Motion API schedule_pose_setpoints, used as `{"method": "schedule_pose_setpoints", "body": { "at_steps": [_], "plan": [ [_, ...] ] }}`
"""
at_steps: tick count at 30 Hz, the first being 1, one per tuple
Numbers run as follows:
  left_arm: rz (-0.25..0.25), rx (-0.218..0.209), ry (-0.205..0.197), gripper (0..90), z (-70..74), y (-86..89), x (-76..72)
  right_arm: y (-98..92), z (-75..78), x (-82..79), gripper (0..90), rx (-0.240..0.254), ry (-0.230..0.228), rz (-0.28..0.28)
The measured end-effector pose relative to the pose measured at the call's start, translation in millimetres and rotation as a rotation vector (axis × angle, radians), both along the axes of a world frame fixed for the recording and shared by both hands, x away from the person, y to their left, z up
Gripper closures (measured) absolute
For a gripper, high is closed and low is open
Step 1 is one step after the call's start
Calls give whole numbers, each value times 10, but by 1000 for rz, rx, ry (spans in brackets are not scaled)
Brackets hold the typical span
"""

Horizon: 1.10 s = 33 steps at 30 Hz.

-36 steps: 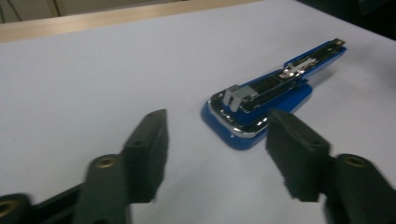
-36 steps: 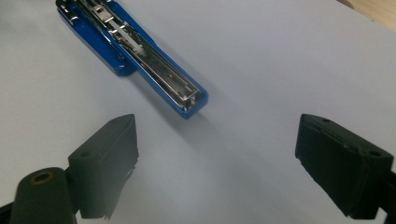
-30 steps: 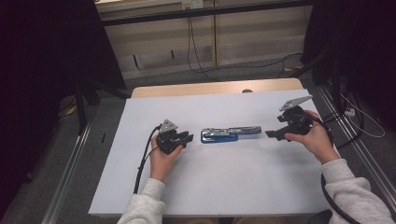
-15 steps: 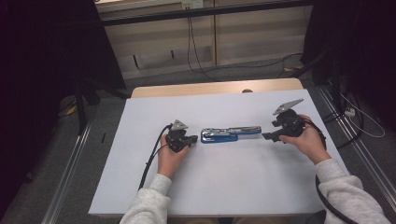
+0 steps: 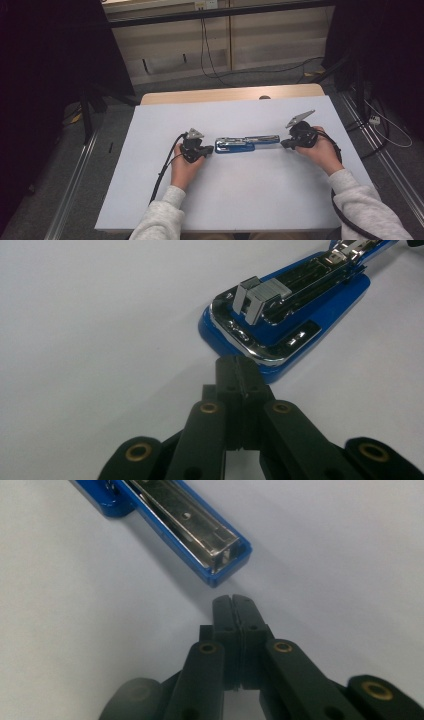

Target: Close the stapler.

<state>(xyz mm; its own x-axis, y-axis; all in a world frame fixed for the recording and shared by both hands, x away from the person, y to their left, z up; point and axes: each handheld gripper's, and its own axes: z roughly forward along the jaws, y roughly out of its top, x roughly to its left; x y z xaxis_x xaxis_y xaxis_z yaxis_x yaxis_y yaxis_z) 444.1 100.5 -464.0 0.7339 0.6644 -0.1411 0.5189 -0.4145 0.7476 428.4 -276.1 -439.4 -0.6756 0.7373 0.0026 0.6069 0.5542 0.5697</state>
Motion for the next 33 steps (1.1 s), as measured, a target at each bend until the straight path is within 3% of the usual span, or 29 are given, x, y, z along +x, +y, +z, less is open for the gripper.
{"method": "schedule_pose_setpoints", "body": {
  "at_steps": [11, 33],
  "plan": [
    [-6, 3, 1, 900, 1, -17, -2, 54, -42, 31, 900, 26, -13, 1],
    [-23, 1, -2, 900, 0, -39, 5, 75, 97, 18, 900, 84, -80, 6]
  ]
}}
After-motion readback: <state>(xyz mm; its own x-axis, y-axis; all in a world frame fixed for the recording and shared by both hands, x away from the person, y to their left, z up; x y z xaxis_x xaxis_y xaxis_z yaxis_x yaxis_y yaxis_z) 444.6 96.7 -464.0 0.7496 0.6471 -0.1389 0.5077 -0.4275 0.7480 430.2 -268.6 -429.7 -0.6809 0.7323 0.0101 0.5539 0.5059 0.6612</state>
